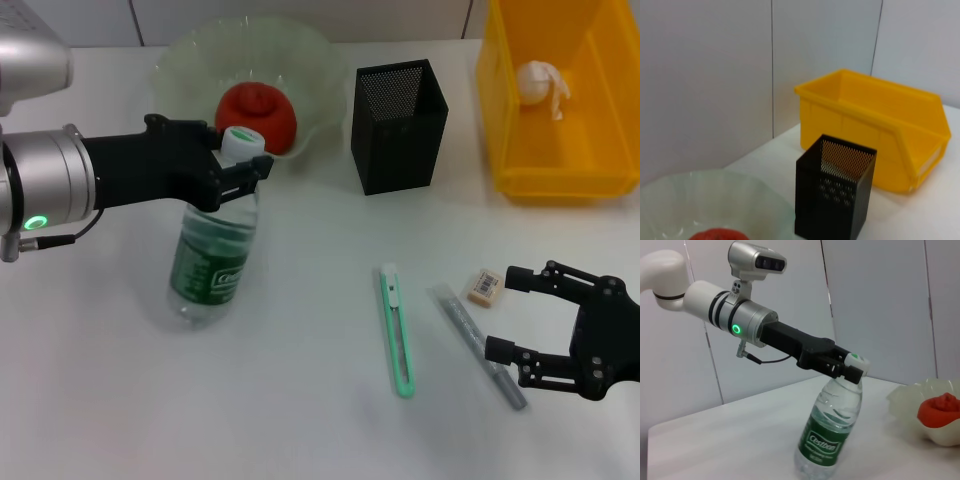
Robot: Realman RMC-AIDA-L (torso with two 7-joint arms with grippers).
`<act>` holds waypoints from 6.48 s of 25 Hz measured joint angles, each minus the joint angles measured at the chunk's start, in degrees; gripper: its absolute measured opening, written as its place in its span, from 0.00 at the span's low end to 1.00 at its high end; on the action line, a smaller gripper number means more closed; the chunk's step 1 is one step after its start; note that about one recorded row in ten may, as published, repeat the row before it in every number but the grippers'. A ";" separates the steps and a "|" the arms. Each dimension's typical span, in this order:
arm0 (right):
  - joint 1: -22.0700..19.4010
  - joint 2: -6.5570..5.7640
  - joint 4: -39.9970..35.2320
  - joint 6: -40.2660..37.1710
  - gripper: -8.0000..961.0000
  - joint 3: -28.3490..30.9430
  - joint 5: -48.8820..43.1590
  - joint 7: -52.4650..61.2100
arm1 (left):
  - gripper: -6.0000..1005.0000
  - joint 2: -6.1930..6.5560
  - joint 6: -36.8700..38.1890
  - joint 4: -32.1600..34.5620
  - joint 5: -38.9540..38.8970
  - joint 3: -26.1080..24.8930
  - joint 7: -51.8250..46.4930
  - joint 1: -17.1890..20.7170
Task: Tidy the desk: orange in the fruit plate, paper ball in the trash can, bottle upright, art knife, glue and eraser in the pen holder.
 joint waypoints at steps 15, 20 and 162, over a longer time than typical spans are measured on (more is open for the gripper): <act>0.43 0.00 -0.08 -0.09 0.87 0.00 -0.36 0.71 | 0.45 0.01 -0.47 -0.09 -2.62 -1.11 2.38 0.80; 0.44 0.00 -0.03 -0.09 0.87 0.00 -0.41 0.71 | 0.46 0.00 -0.51 -0.11 -3.01 -1.20 2.55 0.99; 47.98 0.71 -4.57 16.83 0.40 -40.11 -47.94 102.92 | 0.86 0.09 22.74 -40.85 -35.07 -5.80 62.85 5.11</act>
